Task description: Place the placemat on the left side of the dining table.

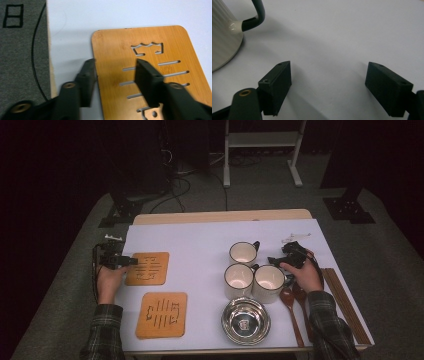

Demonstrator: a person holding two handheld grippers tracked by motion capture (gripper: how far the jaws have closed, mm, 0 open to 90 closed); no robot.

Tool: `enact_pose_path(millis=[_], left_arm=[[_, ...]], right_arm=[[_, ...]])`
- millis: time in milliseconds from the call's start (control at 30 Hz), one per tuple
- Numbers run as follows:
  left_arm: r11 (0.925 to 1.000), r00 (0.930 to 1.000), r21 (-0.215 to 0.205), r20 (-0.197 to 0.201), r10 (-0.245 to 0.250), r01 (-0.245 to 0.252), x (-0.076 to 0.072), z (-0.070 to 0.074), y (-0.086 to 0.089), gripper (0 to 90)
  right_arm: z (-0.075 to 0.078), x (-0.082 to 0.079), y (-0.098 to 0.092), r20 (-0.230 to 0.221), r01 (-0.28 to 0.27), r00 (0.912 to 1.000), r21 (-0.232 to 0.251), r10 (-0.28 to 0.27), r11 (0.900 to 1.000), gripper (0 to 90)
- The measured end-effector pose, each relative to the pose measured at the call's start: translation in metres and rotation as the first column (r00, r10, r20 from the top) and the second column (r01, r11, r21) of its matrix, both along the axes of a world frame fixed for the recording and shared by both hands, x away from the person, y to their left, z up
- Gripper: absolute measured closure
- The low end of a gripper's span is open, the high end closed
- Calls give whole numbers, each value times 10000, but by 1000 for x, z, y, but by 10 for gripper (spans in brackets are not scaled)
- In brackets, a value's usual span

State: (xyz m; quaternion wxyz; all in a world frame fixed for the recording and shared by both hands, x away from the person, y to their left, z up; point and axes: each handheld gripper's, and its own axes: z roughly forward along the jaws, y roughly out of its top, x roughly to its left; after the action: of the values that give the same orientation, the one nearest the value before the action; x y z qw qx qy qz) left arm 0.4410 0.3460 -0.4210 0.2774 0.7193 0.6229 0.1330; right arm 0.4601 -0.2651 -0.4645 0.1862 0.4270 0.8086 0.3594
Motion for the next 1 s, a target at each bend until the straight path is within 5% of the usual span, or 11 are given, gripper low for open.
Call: enact_pose_path(millis=[100, 300, 1000], left_arm=[[9999, 10000, 119, -12, 22, -22, -2, 0, 4, 741], [9990, 9997, 389, -146, 220, -214, -4, -3, 10, 884], [9994, 9988, 330, -484, -88, 104, -1, -7, -1, 891]], right_arm=[[0, 0, 0, 3, 2, 10000, -2, -2, 10000, 193], [0, 0, 0, 1, 2, 10000, 2, -2, 10000, 193], [0, 0, 0, 0, 5, 10000, -1, -5, 10000, 193]])
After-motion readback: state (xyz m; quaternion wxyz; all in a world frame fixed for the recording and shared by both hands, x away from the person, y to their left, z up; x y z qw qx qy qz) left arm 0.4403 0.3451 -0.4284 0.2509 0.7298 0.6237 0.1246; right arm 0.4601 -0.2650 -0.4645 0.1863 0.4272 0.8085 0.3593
